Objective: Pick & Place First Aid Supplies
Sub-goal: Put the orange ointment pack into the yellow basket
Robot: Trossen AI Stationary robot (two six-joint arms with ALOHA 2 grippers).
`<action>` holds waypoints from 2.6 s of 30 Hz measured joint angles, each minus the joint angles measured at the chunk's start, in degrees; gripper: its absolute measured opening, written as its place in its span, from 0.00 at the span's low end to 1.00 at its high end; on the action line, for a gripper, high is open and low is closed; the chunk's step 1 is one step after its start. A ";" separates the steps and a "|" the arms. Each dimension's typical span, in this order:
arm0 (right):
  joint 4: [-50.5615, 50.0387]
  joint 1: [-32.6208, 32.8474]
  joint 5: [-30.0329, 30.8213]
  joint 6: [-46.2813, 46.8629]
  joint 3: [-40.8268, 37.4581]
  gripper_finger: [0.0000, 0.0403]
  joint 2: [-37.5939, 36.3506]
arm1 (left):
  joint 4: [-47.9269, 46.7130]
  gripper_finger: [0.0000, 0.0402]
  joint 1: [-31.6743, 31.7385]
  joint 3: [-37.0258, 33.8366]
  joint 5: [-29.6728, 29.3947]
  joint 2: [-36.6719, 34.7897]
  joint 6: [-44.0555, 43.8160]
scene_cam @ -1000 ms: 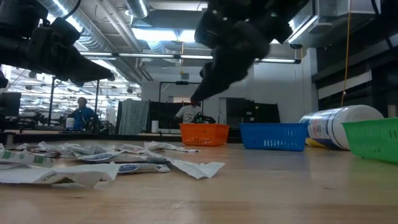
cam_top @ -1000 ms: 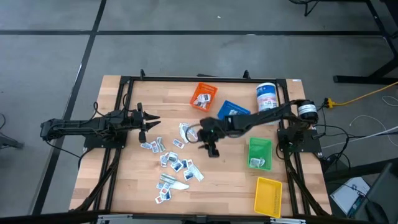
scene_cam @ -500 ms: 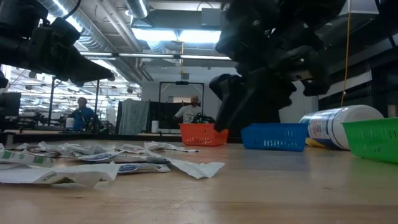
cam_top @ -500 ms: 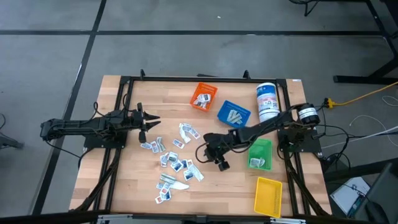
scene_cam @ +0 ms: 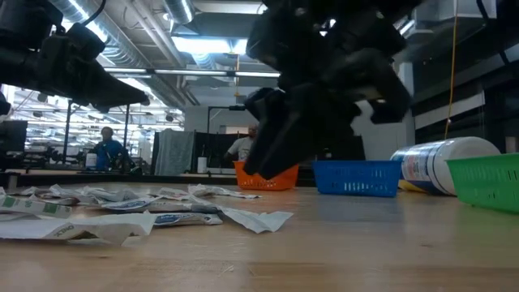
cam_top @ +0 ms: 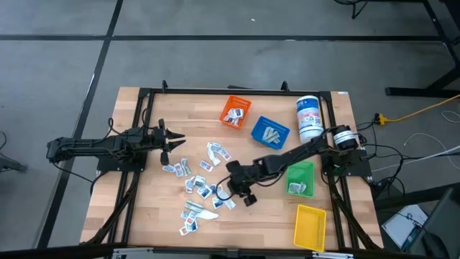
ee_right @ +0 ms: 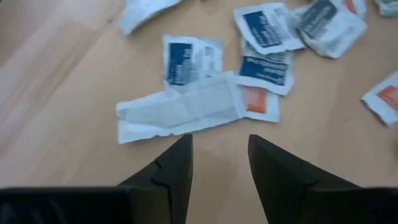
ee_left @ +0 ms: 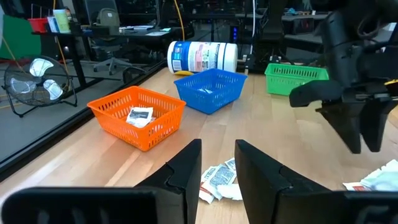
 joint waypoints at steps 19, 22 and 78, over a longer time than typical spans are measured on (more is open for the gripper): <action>-3.87 -1.26 11.38 0.10 1.47 0.38 0.00 | -0.01 0.23 0.00 0.00 0.01 0.20 0.00; -3.87 -1.73 11.38 -0.16 1.47 0.38 0.00 | -0.01 0.23 0.00 -0.01 0.01 0.19 0.00; 0.84 -13.96 8.98 10.57 1.38 0.10 7.34 | -0.01 0.23 0.00 -0.01 -0.01 0.29 -0.02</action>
